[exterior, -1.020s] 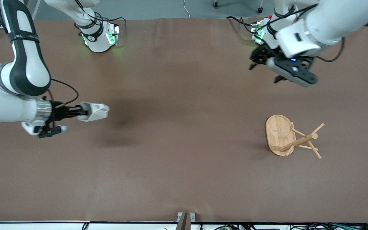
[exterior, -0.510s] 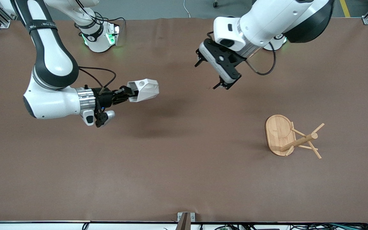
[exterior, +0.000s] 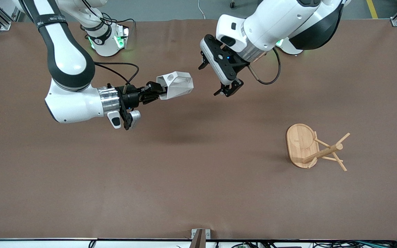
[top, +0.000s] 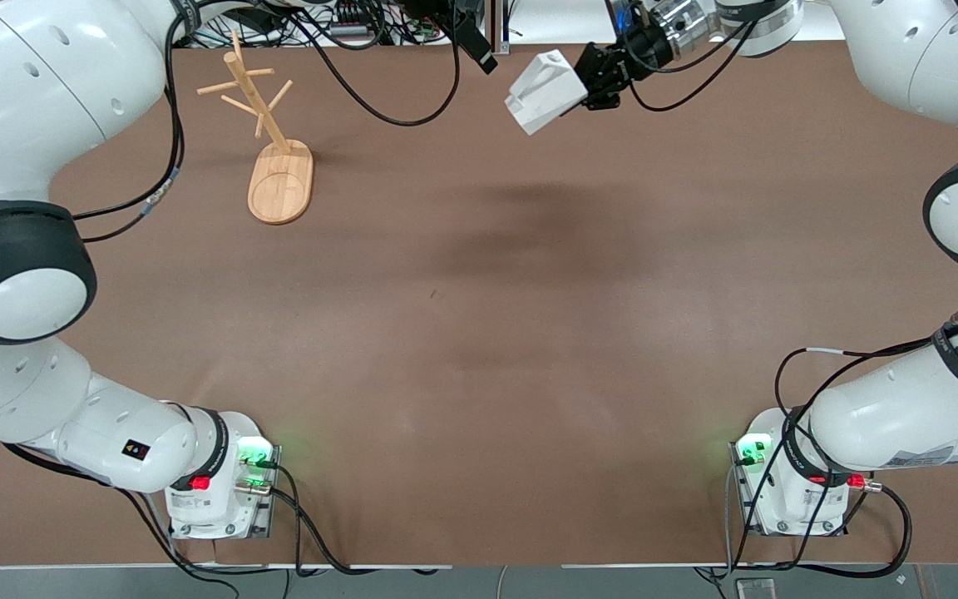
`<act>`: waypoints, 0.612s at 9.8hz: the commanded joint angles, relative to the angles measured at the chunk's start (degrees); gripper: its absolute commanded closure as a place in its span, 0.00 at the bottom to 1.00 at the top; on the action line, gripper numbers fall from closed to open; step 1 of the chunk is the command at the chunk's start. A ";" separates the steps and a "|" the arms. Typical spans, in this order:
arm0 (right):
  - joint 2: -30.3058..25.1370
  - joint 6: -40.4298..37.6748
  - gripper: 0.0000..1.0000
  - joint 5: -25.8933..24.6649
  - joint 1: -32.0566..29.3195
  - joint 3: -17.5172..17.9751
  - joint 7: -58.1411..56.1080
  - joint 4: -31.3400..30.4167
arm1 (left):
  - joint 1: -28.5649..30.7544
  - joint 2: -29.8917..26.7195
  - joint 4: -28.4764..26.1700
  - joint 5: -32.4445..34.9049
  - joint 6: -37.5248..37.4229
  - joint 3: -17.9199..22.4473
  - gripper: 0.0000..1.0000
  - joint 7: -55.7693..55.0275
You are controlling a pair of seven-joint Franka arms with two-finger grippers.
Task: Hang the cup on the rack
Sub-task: 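Raise the white cup with the right gripper while the left gripper approaches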
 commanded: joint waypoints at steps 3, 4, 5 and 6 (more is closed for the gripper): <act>-0.32 3.83 0.99 6.55 -0.72 4.36 -0.60 -0.21 | 0.23 -2.20 -3.52 -1.03 0.48 -2.60 0.00 1.23; -0.58 3.83 0.99 7.77 -0.72 5.15 -0.60 -0.30 | 0.14 -1.85 -3.96 -0.94 1.18 -2.69 0.00 1.40; -0.67 3.83 0.99 7.96 -0.72 5.42 -0.60 -0.47 | 0.23 -2.20 -6.22 -0.94 3.97 -3.13 0.00 1.84; -0.67 3.74 0.99 7.96 -0.80 5.42 -0.60 -0.65 | 0.23 -2.37 -8.33 -0.94 7.31 -3.74 0.00 1.93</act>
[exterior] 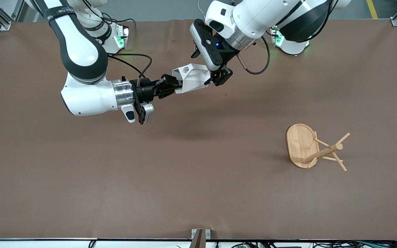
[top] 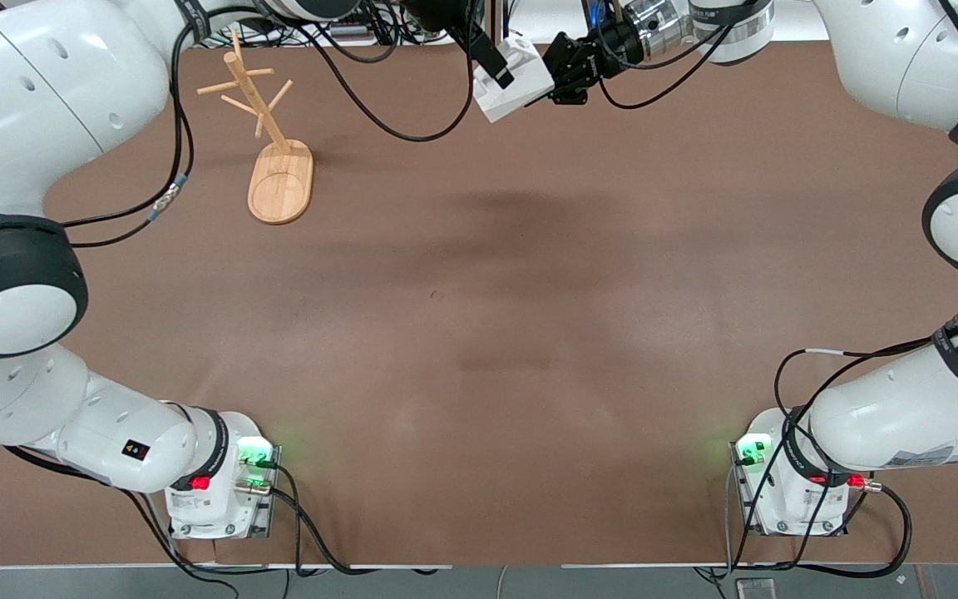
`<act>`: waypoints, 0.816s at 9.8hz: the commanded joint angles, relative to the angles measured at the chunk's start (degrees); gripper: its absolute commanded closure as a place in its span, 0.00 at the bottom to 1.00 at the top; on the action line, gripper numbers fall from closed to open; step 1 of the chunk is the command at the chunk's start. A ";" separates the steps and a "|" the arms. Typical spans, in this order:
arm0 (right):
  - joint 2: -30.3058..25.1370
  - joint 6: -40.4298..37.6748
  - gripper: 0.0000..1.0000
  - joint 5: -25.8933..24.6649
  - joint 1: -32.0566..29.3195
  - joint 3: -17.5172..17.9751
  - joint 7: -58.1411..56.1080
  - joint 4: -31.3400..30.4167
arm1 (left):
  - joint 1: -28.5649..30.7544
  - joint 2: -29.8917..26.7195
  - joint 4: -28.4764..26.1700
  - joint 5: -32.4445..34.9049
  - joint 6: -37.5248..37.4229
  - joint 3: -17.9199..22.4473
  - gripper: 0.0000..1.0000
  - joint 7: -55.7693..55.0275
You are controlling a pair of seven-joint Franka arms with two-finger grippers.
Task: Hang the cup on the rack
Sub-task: 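Grasp the white cup with the left gripper beside the right gripper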
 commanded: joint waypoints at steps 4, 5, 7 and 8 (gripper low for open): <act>-0.76 0.20 0.99 2.02 -0.83 0.98 -0.42 -0.71 | 0.63 -1.42 -9.95 -0.95 9.12 -2.08 0.06 1.74; -0.85 0.29 0.99 2.02 -0.83 0.98 -0.42 -0.71 | 0.81 -1.69 -10.58 -0.95 9.12 -2.08 0.23 1.91; -0.85 0.11 0.99 2.02 -0.83 0.98 -0.33 -0.71 | 0.55 -1.60 -10.76 -0.78 8.69 -2.08 0.90 1.56; -0.85 0.11 0.99 2.02 -0.83 0.98 -0.24 -0.71 | 0.72 -1.60 -10.76 -0.69 8.60 -2.08 1.00 1.73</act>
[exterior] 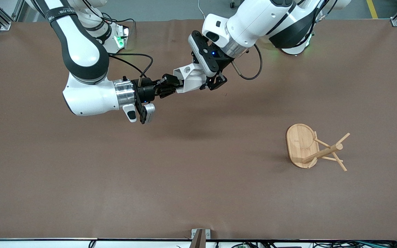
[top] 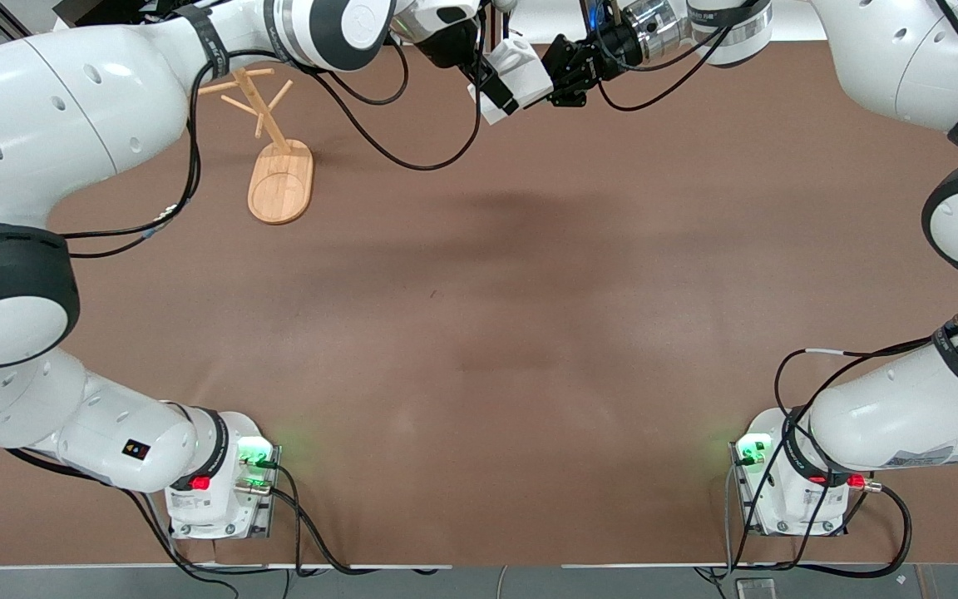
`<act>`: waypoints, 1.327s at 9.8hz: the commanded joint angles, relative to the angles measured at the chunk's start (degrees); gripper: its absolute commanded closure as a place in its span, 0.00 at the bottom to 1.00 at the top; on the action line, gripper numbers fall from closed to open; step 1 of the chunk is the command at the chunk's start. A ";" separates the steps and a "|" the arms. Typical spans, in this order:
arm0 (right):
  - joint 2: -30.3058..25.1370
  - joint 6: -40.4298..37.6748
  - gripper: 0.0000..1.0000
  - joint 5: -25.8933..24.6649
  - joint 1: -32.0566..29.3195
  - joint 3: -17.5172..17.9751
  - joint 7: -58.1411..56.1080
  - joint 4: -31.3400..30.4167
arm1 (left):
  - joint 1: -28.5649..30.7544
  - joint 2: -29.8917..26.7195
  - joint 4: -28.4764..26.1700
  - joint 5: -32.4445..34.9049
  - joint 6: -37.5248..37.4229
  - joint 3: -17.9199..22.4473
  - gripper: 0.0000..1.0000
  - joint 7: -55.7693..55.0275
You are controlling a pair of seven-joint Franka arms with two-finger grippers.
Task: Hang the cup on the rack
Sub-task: 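Grasp the white cup with the left gripper beside the right gripper, then open the right gripper and pull it back while the left gripper holds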
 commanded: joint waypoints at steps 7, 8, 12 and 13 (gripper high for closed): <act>-1.52 -0.31 0.00 1.04 -1.06 0.63 3.06 -0.35 | 2.46 -0.36 -2.94 1.15 -3.42 0.19 0.99 0.21; -1.52 -0.13 0.00 -0.53 -1.75 0.11 3.15 -0.35 | 3.68 0.08 -2.94 1.15 -3.33 0.19 0.99 0.12; -2.74 -0.30 0.00 -20.35 -3.69 -8.12 3.59 0.17 | 5.45 2.98 -2.68 6.04 -3.33 0.45 0.99 -15.19; -3.96 -0.31 0.00 -27.11 -3.69 -11.81 3.76 0.09 | 6.50 3.76 -2.68 7.11 -3.42 0.45 0.99 -21.17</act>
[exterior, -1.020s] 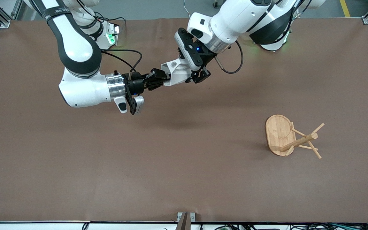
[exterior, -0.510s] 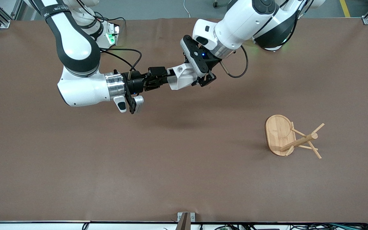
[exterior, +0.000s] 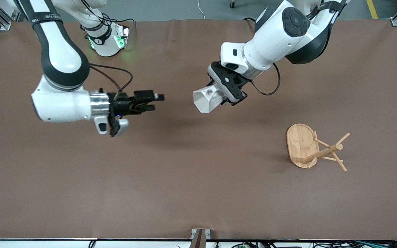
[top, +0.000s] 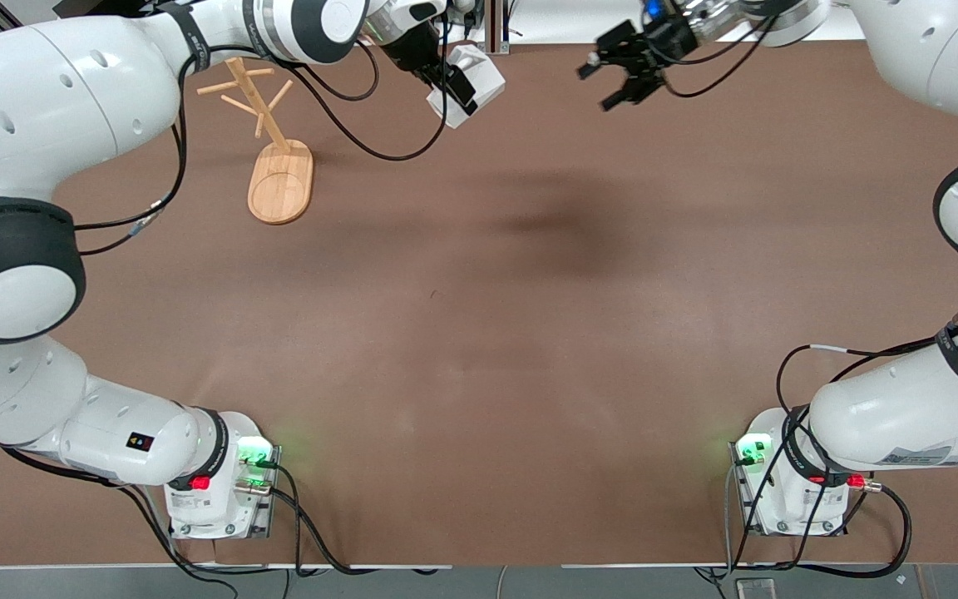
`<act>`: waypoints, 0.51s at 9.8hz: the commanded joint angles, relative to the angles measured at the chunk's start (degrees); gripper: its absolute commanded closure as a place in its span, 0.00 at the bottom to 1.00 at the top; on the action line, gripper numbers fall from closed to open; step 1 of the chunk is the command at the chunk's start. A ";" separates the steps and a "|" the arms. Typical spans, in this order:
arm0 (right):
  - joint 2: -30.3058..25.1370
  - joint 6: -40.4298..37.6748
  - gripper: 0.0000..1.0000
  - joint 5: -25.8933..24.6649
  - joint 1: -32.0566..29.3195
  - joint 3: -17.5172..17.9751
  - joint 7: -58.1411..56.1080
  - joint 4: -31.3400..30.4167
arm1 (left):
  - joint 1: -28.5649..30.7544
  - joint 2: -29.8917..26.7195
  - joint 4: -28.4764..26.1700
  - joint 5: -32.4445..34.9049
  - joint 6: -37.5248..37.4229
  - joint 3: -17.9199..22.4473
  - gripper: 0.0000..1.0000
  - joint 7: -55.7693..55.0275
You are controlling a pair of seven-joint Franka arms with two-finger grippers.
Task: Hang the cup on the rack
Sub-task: 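Open the right gripper and pull it back while the left gripper holds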
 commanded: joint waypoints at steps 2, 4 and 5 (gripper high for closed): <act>-3.83 -3.65 0.00 -15.17 -0.12 -11.05 1.11 -0.88 | 3.33 3.90 -0.62 4.32 -0.36 0.11 0.99 -12.01; -4.36 -4.99 0.00 -28.48 -0.03 -16.78 0.76 -0.19 | 4.48 7.85 2.44 11.07 -0.36 0.11 0.99 -19.02; -4.62 -5.17 0.00 -38.57 -0.03 -18.19 0.76 3.74 | 5.18 8.21 3.15 12.49 -0.36 0.11 0.99 -23.59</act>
